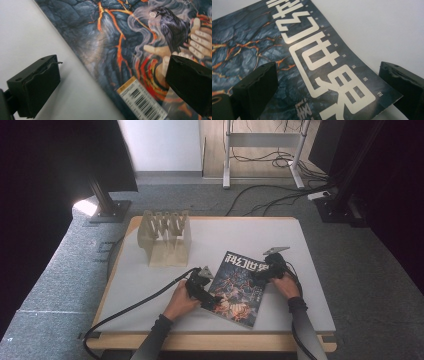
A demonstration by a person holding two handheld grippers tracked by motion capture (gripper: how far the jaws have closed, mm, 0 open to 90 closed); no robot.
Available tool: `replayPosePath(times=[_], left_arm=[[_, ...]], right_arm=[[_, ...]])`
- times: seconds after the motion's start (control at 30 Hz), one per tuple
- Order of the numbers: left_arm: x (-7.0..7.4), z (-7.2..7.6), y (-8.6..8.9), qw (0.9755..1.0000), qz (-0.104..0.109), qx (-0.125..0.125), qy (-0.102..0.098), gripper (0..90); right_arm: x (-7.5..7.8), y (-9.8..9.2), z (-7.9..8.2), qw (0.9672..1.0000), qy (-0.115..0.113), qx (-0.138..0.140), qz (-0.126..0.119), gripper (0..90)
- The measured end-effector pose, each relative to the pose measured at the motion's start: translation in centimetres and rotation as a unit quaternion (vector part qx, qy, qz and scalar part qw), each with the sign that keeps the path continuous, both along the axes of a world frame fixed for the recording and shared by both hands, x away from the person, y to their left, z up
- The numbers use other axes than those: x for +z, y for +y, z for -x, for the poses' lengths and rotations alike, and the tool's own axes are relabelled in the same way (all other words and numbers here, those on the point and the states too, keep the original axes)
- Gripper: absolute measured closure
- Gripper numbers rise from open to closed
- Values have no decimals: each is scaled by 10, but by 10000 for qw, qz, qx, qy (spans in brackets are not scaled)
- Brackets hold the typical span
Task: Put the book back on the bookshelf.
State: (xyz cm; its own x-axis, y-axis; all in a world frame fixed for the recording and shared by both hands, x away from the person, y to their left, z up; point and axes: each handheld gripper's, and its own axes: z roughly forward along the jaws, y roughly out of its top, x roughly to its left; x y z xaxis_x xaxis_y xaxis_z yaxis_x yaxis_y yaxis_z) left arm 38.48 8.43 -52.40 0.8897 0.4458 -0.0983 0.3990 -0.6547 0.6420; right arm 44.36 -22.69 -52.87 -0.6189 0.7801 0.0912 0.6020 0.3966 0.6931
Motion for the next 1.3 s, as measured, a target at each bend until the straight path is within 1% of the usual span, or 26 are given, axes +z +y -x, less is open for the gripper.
replayPosePath(times=[0.13,0.17,0.27,0.3,0.33,0.37,0.4,0.43,0.5,0.53,0.6,0.63,0.67,0.77,0.8,0.87,0.9,0.97,1.0,1.03,1.07,1.1,1.17,1.23,1.27,1.3], left_arm=[[-1,7,6,10000,49,-42,11,0],[-1,9,7,10000,79,-51,8,0],[-1,12,8,9999,85,-72,12,0],[-1,14,8,9999,74,-82,14,0],[-1,15,7,9999,75,-119,21,0],[-1,18,6,9998,84,-164,30,0],[-1,20,5,9999,61,-146,-17,0],[-1,22,5,9999,54,-108,-20,0],[-1,26,3,9999,27,-100,0,0],[0,29,3,9999,19,-117,5,0],[0,36,0,9997,6,-223,23,0],[1,46,-3,9991,56,-393,114,0],[1,46,-3,9991,56,-393,114,0],[2,57,-6,9973,56,-688,243,0],[3,57,-6,9967,44,-751,294,0],[7,54,-2,9967,-10,-770,259,0],[10,52,3,9979,-112,-632,18,0],[14,44,16,9985,-275,-271,-387,0],[15,38,25,9984,-327,-33,-463,0],[15,31,34,9977,-375,192,-539,0],[12,19,49,9962,-309,573,-576,0],[12,19,49,9962,-309,573,-576,0],[5,14,58,9947,-311,801,-571,0],[-1,13,60,9941,-370,858,-554,0],[-4,15,60,9941,-209,931,-523,0],[-4,15,60,9941,-209,931,-523,0]], right_arm=[[-1,4,20,10000,-49,-24,-25,27],[-2,5,29,9999,-71,-40,-63,27],[-1,5,36,9999,-112,-71,-15,40],[3,2,45,9989,-278,-308,213,33],[3,2,45,9989,-278,-308,213,33],[7,-3,56,9978,-380,-500,229,40],[7,-3,56,9978,-380,-500,229,40],[9,-5,62,9978,-368,-526,160,47],[8,-4,77,9988,-280,-394,85,48],[8,-4,77,9988,-280,-394,85,48],[4,-1,83,9995,-142,-274,31,48],[1,2,86,9998,-22,-169,-122,39],[1,2,86,9998,-22,-169,-122,39],[-1,8,89,9998,-107,-190,-46,12],[-1,8,88,9998,-91,-184,-43,14],[-1,10,84,9999,-28,-166,-28,4],[0,11,82,9999,-9,-150,-7,2],[0,17,76,10000,1,-89,24,0],[0,17,76,10000,1,-89,24,0],[-1,22,70,10000,-18,-19,16,0],[-1,26,67,10000,-12,14,10,0],[-1,26,67,10000,-12,14,10,0],[-1,34,59,10000,-17,97,18,0],[0,44,50,9998,12,213,53,0],[0,56,43,9994,30,327,72,0],[0,62,39,9992,28,392,86,0]])
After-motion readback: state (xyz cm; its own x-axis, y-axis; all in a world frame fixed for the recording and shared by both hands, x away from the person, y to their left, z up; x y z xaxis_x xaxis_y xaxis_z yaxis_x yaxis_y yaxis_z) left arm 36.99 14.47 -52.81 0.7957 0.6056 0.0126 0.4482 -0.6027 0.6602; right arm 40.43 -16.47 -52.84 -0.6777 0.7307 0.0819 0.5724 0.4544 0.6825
